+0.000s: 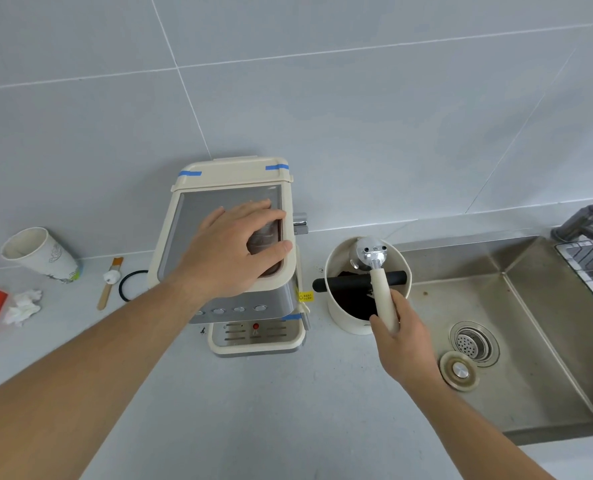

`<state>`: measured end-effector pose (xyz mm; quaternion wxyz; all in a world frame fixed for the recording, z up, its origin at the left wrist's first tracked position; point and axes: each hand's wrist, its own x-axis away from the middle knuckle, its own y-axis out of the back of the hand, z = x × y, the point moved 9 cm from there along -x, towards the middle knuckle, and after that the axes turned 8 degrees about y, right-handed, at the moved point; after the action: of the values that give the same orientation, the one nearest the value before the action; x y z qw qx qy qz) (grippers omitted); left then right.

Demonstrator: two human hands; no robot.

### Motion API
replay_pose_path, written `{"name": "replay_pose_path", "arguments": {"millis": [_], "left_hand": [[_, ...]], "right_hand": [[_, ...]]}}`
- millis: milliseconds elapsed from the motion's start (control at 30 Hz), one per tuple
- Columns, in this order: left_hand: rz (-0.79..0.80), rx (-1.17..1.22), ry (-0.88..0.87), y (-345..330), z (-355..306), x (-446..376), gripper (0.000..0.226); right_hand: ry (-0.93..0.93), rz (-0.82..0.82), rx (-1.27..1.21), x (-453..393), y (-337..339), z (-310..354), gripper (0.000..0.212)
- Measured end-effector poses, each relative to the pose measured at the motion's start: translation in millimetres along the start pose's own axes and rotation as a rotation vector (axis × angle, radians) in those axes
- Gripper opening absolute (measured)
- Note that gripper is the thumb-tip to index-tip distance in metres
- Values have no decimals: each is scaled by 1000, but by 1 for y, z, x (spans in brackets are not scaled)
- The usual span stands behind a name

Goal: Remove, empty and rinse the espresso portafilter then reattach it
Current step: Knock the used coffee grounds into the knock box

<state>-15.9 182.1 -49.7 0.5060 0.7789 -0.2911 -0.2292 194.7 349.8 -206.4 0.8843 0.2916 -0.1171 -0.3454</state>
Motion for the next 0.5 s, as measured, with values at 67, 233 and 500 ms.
{"name": "replay_pose_path", "arguments": {"millis": [67, 233, 500], "left_hand": [[-1, 0, -1, 0, 0, 0, 55], [-1, 18, 6, 2, 1, 0, 52], [-13, 30, 23, 2, -1, 2, 52]], "right_hand": [[-21, 25, 19, -1, -2, -3, 21], [-27, 47, 29, -6, -1, -3, 18], [-52, 79, -78, -5, 3, -5, 15]]}}
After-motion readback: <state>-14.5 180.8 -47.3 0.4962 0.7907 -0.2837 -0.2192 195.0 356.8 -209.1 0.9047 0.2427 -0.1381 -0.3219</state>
